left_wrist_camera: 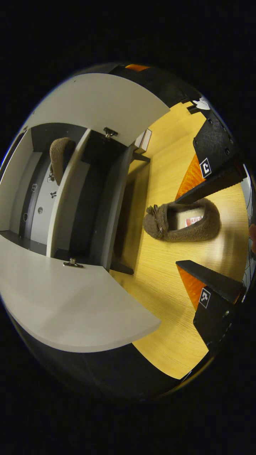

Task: Grab one shoe with the right hand and put it into the shoe cabinet, grab the other shoe with the left hand and put it into the shoe cabinet; then close the right door with the right hand and the left door with the left hand.

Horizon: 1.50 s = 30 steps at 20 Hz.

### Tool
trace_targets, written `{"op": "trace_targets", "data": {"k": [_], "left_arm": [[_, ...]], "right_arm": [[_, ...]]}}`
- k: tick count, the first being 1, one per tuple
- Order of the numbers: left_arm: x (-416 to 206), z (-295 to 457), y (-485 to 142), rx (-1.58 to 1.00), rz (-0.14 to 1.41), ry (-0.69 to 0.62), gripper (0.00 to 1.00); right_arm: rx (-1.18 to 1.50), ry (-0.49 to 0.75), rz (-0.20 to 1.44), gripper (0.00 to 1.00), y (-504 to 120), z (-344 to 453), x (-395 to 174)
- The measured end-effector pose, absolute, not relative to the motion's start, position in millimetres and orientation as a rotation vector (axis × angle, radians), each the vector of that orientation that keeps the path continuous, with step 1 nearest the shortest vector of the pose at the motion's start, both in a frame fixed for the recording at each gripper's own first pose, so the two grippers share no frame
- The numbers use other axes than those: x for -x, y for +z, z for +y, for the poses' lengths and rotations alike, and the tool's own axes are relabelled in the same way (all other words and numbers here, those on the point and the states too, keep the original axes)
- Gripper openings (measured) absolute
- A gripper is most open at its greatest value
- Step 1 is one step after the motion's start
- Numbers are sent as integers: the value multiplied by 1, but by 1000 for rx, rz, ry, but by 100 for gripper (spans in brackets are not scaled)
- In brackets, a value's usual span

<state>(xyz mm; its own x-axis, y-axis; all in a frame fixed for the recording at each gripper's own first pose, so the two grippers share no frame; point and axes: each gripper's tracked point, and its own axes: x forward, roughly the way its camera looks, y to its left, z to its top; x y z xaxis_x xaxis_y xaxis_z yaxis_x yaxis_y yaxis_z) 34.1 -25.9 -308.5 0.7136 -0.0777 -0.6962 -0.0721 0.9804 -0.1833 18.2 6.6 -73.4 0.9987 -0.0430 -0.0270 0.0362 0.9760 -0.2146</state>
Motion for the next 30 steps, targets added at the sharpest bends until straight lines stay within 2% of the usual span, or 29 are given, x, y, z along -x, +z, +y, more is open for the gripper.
{"op": "trace_targets", "data": {"k": [8, 13, 14, 16, 17, 18, 19, 20, 21, 24, 27, 30], "left_arm": [[-68, -18, -385, 219, 909, 39, 96], [-86, -13, -400, 231, 890, 62, 93], [-88, -16, -399, 246, 883, 64, 88], [-91, -24, -399, 270, 872, 55, 69], [-93, -29, -398, 278, 858, 47, 63], [-96, -33, -398, 284, 849, 38, 48], [-95, -35, -396, 282, 843, 44, 40], [-97, -36, -396, 282, 839, 37, 20], [-97, -32, -396, 270, 837, 46, 20], [-88, -29, -391, 293, 839, 38, 0], [-75, -15, -349, 201, 776, 89, 0], [-73, -23, -280, 203, 676, 40, 0]], "right_arm": [[230, -84, 83, 75, -85, -10, -24], [232, -100, 93, 75, -87, -16, -29], [231, -100, 97, 75, -88, -16, -30], [232, -96, 105, 75, -90, -15, -32], [232, -93, 107, 75, -91, -14, -32], [233, -90, 108, 75, -91, -14, -33], [233, -88, 107, 75, -91, -13, -33], [232, -82, 107, 75, -92, -12, -32], [233, -76, 109, 75, -93, -10, -32], [230, -48, 115, 75, -96, -3, -35], [233, -35, 109, 75, -94, 0, -36], [231, -18, 109, 75, -96, 6, -37]]}}
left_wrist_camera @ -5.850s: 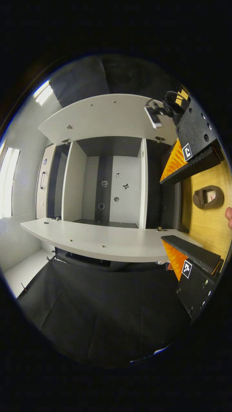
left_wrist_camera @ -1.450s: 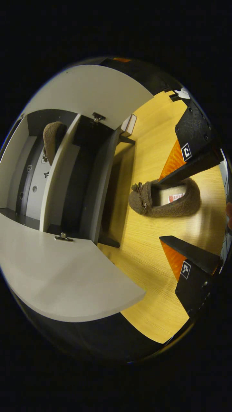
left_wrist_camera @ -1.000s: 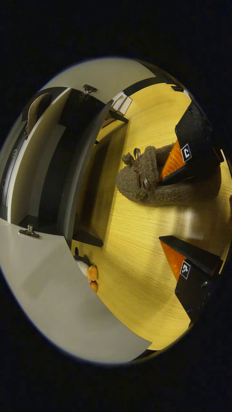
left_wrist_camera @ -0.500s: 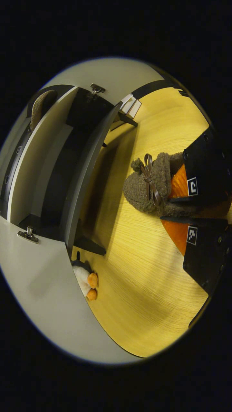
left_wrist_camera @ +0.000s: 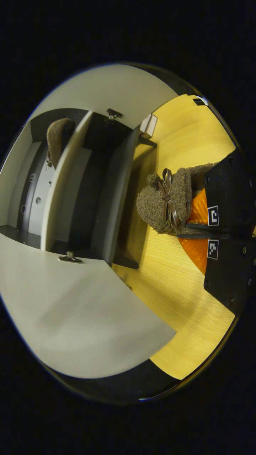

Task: Grab one shoe with the right hand and put it into the shoe cabinet, grab the other shoe with the left hand and put it into the shoe cabinet; then close the right door with the right hand and the left door with the left hand.

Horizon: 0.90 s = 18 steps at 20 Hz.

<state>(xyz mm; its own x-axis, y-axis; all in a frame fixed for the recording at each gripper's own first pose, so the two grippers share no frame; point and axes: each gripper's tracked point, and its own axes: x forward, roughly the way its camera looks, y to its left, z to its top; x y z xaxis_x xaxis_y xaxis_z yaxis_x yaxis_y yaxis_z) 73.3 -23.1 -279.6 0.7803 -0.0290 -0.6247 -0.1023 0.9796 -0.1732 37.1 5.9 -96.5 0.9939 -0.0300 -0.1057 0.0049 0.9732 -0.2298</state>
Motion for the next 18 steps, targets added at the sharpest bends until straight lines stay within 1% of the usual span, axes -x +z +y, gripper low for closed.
{"op": "trace_targets", "data": {"k": [3, 5, 9, 11, 13, 14, 15, 16, 17, 18], "left_arm": [[-94, -30, -205, 232, 558, 25, 0], [-121, -38, -165, 269, 485, 25, 0], [-198, -50, -106, 291, 386, 22, 0], [-244, -50, -81, 276, 363, 22, 0], [-293, -44, -64, 257, 356, 37, 0], [-316, -41, -62, 256, 376, 48, 0], [-338, -38, -62, 260, 398, 58, 0], [-346, -37, -68, 253, 426, 68, 0], [-372, -31, -76, 244, 470, 84, 0], [-382, -27, -84, 241, 520, 101, 0]], "right_arm": [[230, 2, 109, 75, -98, 12, -37], [222, 13, 99, 75, -96, 16, -37], [221, 9, 88, 75, -93, 16, -33], [224, -2, 86, 75, -91, 12, -31], [221, -15, 90, 75, -93, 7, -29], [217, -20, 96, 75, -94, 5, -28], [213, -24, 102, 75, -95, 4, -28], [210, -31, 106, 75, -96, 1, -27], [208, -37, 108, 75, -95, 0, -27], [204, -41, 110, 75, -95, -2, -27]]}}
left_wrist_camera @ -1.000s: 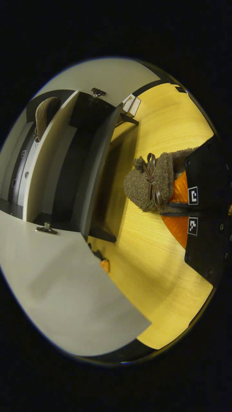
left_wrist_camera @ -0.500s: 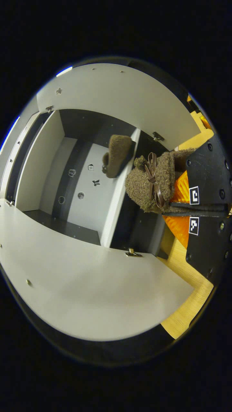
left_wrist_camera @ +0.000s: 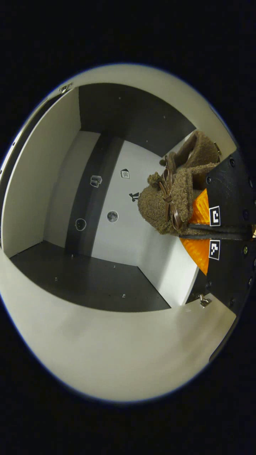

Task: Grab one shoe with the right hand and put it into the shoe cabinet, grab the other shoe with the left hand and put it into the shoe cabinet; then close the right door with the right hand and the left door with the left hand.

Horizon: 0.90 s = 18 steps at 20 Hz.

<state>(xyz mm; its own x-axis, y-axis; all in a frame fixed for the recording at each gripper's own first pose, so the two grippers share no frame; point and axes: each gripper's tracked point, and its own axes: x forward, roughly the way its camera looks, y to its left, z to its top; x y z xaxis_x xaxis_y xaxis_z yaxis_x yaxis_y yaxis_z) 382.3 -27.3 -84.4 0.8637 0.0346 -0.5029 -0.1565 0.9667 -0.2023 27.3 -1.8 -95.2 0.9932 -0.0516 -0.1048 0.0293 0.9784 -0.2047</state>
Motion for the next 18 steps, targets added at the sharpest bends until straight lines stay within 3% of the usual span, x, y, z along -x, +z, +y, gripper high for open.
{"op": "trace_targets", "data": {"k": [3, 7, 8, 9, 10, 11, 13, 15, 17, 18], "left_arm": [[-417, -28, -116, 290, 659, 133, 0], [-436, -23, -130, 257, 728, 166, 0], [-438, -25, -131, 263, 742, 164, 12], [-437, -27, -132, 268, 760, 158, 0], [-436, -29, -133, 280, 778, 146, 4], [-437, -31, -133, 288, 786, 140, 22], [-436, -28, -131, 297, 792, 140, 22], [-431, -29, -124, 305, 789, 119, 30], [-427, -29, -114, 311, 775, 95, 43], [-423, -29, -107, 312, 763, 86, 57]], "right_arm": [[198, -50, 120, 75, -96, -4, -29], [188, -66, 142, 75, -105, -9, -30], [181, -66, 151, 75, -109, -9, -31], [175, -66, 159, 75, -111, -11, -32], [166, -67, 163, 75, -112, -12, -33], [157, -67, 164, 75, -112, -13, -34], [139, -75, 164, 75, -111, -17, -36], [119, -73, 164, 75, -110, -18, -37], [114, -75, 157, 75, -109, -20, -37], [116, -75, 156, 75, -109, -20, -37]]}}
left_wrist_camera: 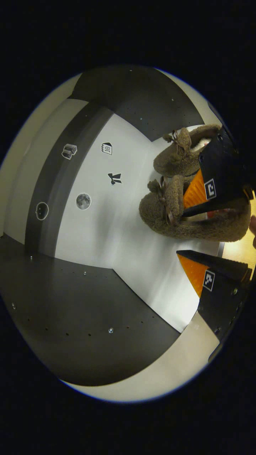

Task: Grab one shoe with the right hand and put it into the shoe cabinet, grab the other shoe with the left hand and put it into the shoe cabinet; then close the right door with the right hand and the left door with the left hand.

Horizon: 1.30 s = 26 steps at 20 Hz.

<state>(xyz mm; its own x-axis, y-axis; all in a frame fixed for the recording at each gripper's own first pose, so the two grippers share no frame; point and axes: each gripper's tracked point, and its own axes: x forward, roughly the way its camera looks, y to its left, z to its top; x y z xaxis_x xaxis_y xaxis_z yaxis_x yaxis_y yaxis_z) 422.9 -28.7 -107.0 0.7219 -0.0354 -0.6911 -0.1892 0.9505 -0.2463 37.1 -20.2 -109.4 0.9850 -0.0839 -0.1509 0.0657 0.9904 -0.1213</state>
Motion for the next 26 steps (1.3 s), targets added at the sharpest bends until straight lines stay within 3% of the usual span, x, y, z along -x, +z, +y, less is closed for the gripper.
{"op": "trace_targets", "data": {"k": [5, 6, 7, 8, 14, 15, 16, 18, 19, 20, 26], "left_arm": [[-389, -27, -54, 305, 655, 44, 69], [-381, -24, -41, 283, 617, 44, 89], [-372, -22, -28, 258, 580, 37, 77], [-363, -23, -17, 235, 553, 26, 78], [-298, -43, 24, 148, 302, -102, 84], [-287, -46, 26, 129, 246, -120, 99], [-274, -46, 25, 109, 205, -130, 84], [-243, -50, 18, 83, 175, -130, 87], [-225, -52, 11, 91, 173, -131, 89], [-209, -54, 2, 109, 171, -134, 90], [-140, -43, -44, 121, 143, -81, 92]], "right_arm": [[110, -53, 160, 75, -109, -15, -37], [112, -49, 160, 75, -110, -14, -36], [114, -44, 159, 75, -109, -12, -35], [115, -37, 156, 80, -108, -10, -35], [130, -1, 135, 80, -100, 1, -29], [128, 6, 130, 80, -97, 2, -28], [129, 10, 123, 80, -94, 3, -26], [143, 4, 102, 76, -88, 0, -25], [148, 2, 92, 81, -84, 0, -24], [150, 2, 86, 76, -82, -1, -24], [101, 3, 96, 79, -80, -3, -19]]}}
